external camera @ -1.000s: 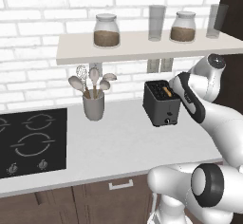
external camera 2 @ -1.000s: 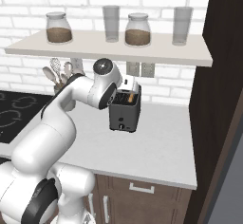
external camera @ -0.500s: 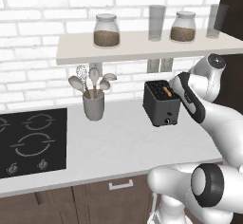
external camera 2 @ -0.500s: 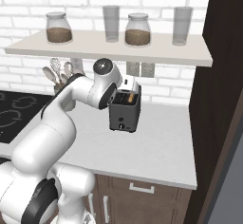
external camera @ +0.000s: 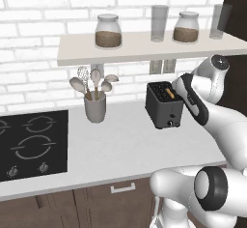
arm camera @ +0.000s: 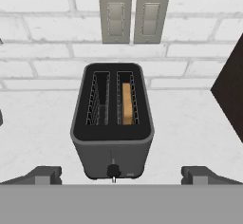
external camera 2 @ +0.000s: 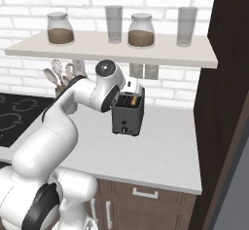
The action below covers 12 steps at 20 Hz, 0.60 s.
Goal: Start the toaster. Once the lever pops up, take the bread to the plate on the dining counter.
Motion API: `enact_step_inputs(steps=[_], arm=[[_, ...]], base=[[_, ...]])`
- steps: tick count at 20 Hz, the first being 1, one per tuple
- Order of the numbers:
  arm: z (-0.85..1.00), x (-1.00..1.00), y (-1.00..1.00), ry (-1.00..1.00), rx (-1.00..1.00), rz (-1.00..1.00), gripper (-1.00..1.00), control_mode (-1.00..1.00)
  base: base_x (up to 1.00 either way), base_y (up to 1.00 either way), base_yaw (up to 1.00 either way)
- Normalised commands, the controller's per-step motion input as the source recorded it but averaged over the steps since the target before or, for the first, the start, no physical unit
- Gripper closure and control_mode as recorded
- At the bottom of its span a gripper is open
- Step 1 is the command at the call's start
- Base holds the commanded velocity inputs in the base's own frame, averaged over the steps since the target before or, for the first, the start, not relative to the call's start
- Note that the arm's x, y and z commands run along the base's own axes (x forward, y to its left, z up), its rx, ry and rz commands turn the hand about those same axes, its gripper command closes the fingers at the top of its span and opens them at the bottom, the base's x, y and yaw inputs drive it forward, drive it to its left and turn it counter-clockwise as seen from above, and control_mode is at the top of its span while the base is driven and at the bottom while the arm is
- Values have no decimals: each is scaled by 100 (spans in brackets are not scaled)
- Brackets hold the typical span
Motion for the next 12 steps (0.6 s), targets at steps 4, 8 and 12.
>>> enact_step_inputs(steps=[4, 8, 12], arm=[[0, 0, 0, 0, 0, 0, -100, -100], [0, 0, 0, 0, 0, 0, -100, -100], [0, 0, 0, 0, 0, 0, -100, -100]], base=[[0, 0, 0], [0, 0, 0], [0, 0, 0]])
